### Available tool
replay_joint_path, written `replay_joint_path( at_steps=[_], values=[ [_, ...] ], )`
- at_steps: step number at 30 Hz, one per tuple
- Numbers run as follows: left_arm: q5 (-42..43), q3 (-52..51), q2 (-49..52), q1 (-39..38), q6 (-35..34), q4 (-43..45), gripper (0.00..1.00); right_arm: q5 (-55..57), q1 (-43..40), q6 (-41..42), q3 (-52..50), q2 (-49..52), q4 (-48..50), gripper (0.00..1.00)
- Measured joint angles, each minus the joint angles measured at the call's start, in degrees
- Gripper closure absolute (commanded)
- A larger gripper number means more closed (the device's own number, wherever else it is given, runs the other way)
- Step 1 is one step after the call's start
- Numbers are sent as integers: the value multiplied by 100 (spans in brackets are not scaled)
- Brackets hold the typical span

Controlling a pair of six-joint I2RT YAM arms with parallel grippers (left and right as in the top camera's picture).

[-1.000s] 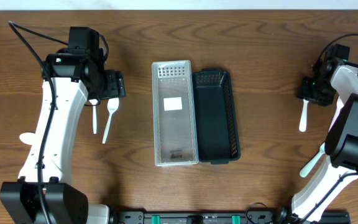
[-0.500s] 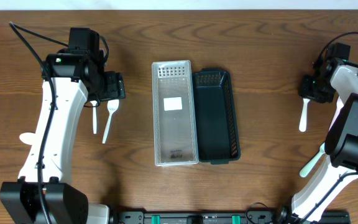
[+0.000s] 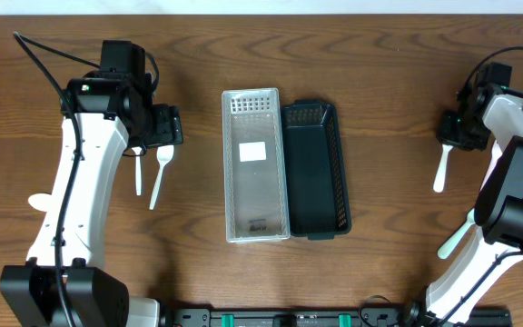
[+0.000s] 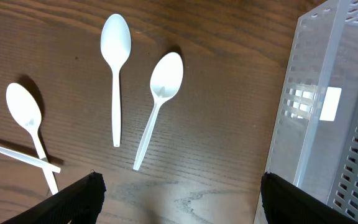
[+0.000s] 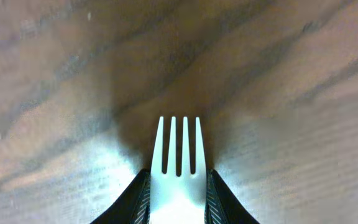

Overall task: Pack container
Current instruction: 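Carry the fork into the green basket and release it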

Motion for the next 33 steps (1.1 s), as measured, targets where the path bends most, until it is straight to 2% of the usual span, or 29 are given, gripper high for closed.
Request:
replay_joint_path(
  at_steps=[4,7,15,22,26,29,31,32,33],
  values=[
    [4,0,0,0,0,0,17,35,116,0,131,-289,-446,92],
    [17,0,0,0,0,0,17,44,476,0,417,-863,-763,92],
    [15,0,0,0,0,2,17,2,2308,437,938,-2424,-1154,92],
    [15,0,0,0,0,0,17,0,3735,1582,815,-2192,-1241,92],
    [15,0,0,0,0,2,17,0,4194,1871,629,-1812,-1228,91],
    [15,0,0,0,0,2,17,0,4422,1978,538,-1379,-1237,86],
    [15,0,0,0,2,0,17,-4,4518,2015,496,-1121,-1231,76],
    [15,0,0,0,0,2,17,0,4540,2024,474,-1045,-1211,57],
    [15,0,0,0,0,0,17,-4,4562,2065,448,-992,-1182,42]
  ],
)
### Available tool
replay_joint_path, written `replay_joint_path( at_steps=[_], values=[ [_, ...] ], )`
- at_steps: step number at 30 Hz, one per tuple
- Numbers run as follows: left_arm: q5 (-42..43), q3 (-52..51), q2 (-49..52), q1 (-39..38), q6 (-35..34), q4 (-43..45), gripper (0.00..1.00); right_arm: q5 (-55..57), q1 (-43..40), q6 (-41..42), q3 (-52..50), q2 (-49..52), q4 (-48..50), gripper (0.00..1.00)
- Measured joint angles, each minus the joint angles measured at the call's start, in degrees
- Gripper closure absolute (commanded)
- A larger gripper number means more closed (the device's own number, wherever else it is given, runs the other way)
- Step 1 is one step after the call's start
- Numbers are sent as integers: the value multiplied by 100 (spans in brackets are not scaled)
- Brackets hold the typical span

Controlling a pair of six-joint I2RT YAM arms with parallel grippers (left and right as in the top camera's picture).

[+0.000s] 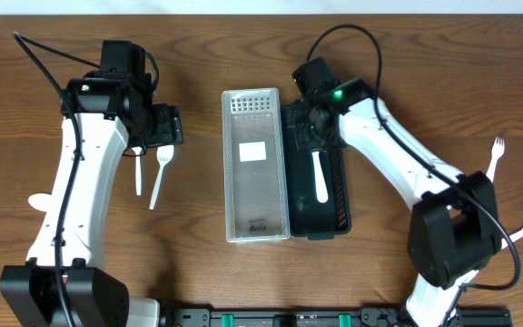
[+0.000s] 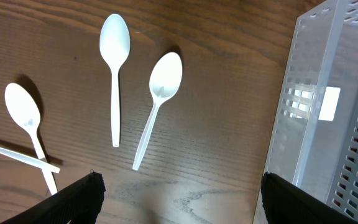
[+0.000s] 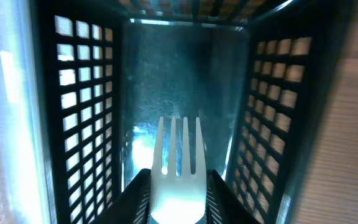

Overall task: Pack container
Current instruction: 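Carry the fork into the green basket and release it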

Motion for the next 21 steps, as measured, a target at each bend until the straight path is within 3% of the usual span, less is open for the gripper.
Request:
replay_joint_path(
  at_steps=[2,8,10,16,21],
  values=[
    [0,0,0,0,0,2,17,4,7,-26,-2,13,9,34],
    [0,0,0,0,0,0,17,92,-249,-216,225,-297,-98,32],
    [2,0,0,0,0,0,17,190,-540,-245,286,-625,-105,25],
    [2,0,0,0,0,2,17,551,-2411,-319,533,-1751,-249,12],
    [0,0,0,0,0,0,17,719,-4074,-459,570,-1727,-525,3]
  ],
)
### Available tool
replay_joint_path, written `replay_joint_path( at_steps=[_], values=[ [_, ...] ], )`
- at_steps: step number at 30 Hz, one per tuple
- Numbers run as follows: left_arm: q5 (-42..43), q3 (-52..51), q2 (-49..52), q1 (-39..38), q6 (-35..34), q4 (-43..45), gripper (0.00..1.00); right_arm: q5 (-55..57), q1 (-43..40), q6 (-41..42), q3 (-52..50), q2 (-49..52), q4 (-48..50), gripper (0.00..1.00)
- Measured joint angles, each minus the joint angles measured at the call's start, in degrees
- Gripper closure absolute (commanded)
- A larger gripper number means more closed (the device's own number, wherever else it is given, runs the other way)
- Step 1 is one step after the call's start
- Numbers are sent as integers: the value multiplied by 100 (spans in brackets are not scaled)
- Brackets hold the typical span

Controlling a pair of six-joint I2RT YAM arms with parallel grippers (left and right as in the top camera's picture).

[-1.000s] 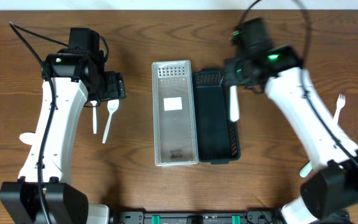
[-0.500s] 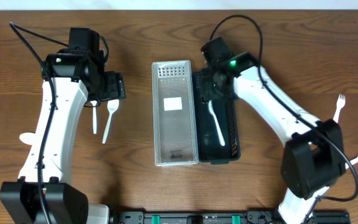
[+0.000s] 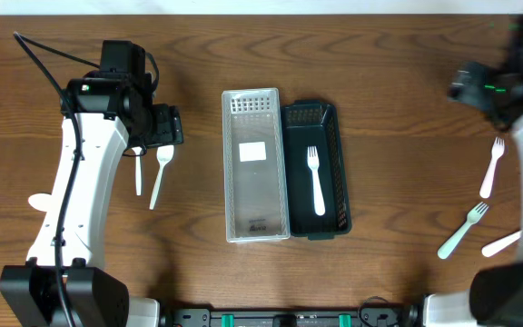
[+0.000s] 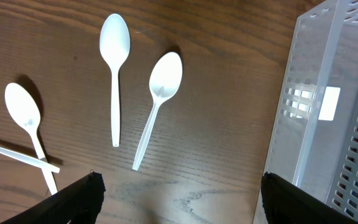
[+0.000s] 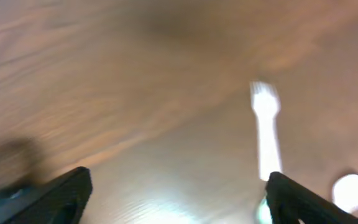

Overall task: Pack container
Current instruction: 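Carry the fork into the green basket and release it, then move the right gripper to the second white fork and grasp it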

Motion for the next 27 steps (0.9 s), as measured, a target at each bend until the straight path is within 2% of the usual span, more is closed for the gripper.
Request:
replay_joint_path(
  at_steps=[5,10,17,27],
  values=[
    [0,0,0,0,0,0,17,28,-1143,-315,-17,754,59,1],
    [0,0,0,0,0,0,17,-76,-1729,-671,-57,1534,264,1],
    [0,0,0,0,0,0,17,-391,-2092,-1064,-61,2337,699,1],
    [0,0,0,0,0,0,17,-719,-2124,-1523,-63,2975,1172,1]
  ],
)
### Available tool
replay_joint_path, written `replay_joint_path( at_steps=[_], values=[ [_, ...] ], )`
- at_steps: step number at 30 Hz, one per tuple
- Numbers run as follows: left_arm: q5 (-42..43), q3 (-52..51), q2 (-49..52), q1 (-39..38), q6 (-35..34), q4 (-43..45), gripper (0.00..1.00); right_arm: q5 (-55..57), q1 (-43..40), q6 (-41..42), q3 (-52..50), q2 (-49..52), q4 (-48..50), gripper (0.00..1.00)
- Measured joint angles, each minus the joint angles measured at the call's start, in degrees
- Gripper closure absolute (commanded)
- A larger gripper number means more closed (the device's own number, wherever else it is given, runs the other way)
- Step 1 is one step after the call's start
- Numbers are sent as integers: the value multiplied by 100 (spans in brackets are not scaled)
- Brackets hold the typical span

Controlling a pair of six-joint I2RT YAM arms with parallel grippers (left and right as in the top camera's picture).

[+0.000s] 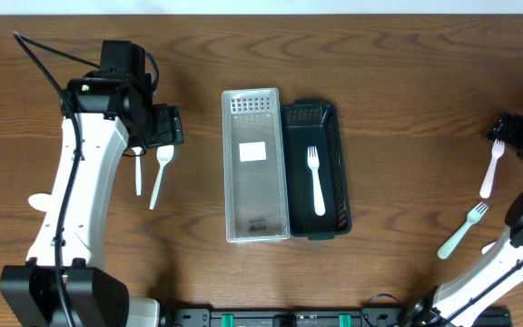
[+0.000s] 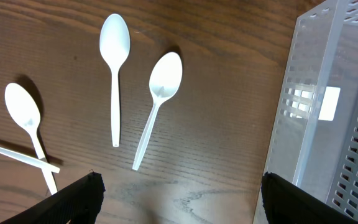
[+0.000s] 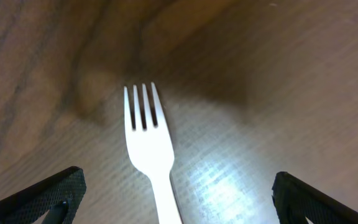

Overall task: Pack container
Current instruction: 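Move the right gripper to the second white fork and grasp it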

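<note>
A clear container and a black container stand side by side at mid-table. One white fork lies in the black one. My right gripper is at the far right edge, open, low over another white fork. In the right wrist view that fork lies between the spread fingers of the right gripper, tines pointing away. My left gripper hangs open above two white spoons; these spoons lie ahead of the left gripper, untouched.
A pale green fork and a white spoon lie at the right front. Another spoon lies at the far left, and a crossed spoon and handle show in the left wrist view. The clear container's wall is right of the left gripper.
My right gripper has moved from the upper right of the table down to the far right edge and now straddles a white fork there, still open. The left arm has not moved.
My right gripper was shut on a white fork at the right of the table. Then it held that fork inside the black container. Then the fork lay in the container and the gripper was open at the upper right. Now it is over a second fork.
</note>
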Motion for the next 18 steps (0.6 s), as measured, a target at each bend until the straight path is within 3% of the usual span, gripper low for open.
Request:
replay_joint_path(
  at_steps=[15,18],
  values=[
    [0,0,0,0,0,2,17,-229,2,-315,7,374,251,1],
    [0,0,0,0,0,2,17,-208,2,-372,15,387,245,21]
  ],
)
